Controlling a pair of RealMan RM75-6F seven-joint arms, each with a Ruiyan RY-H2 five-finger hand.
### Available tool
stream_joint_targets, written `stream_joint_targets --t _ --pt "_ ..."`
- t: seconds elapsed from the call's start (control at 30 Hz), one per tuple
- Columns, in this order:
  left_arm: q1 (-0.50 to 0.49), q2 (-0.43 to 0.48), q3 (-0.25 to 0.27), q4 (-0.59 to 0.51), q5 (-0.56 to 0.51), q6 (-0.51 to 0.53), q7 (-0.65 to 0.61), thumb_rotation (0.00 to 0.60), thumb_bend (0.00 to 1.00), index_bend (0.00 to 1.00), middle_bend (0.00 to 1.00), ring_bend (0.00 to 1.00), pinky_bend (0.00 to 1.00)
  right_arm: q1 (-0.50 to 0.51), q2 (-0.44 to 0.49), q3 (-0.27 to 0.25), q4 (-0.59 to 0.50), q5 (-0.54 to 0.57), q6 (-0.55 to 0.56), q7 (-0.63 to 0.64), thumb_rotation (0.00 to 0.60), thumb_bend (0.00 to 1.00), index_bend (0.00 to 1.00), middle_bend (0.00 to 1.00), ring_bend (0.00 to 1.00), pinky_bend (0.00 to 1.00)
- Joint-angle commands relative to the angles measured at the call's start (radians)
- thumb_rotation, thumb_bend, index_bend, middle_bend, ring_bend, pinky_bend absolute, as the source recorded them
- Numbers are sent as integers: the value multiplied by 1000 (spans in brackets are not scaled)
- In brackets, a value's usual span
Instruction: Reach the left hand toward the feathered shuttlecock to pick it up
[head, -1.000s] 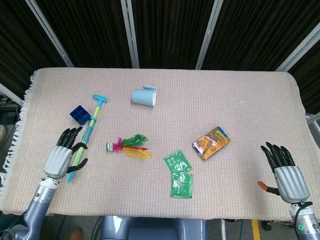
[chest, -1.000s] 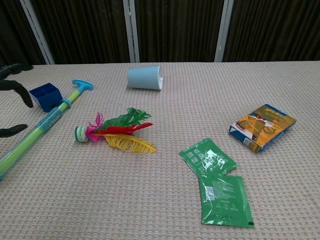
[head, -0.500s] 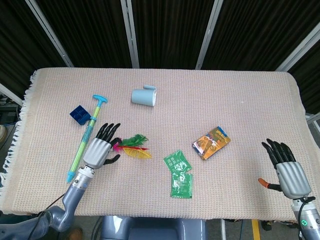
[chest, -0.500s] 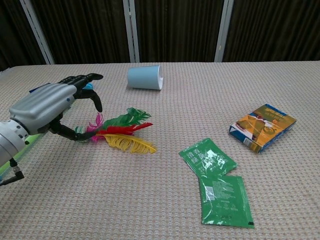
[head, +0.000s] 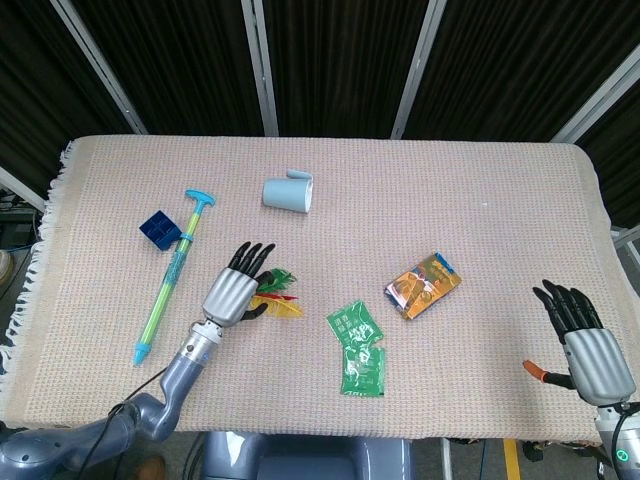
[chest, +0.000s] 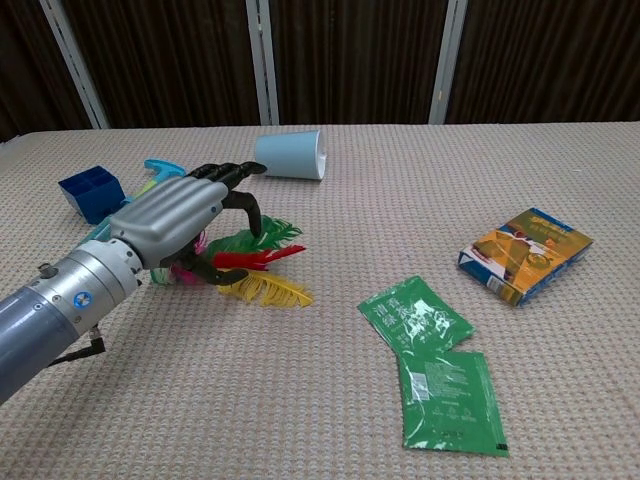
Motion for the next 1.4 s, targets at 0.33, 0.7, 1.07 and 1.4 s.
stream_joint_targets --t 0.33,0.7,1.07,1.4 --pt "-62 -108 10 132 -18 -22 -39 600 314 485 0 0 0 -10 7 -8 5 -9 12 11 600 62 0 0 0 0" --pt "-26 -127 49 223 51 190 -133 600 594 811 68 0 0 -12 1 -8 4 -3 11 -7 600 62 0 0 0 0" --pt "129 7 121 118 128 512 -243 600 639 831 108 0 0 -5 -50 -14 -4 -30 3 -112 600 73 0 0 0 0" --pt "255 137 158 99 145 670 -312 600 617 670 95 0 0 -11 -98 -7 -5 -57 44 -173 600 76 0 0 0 0"
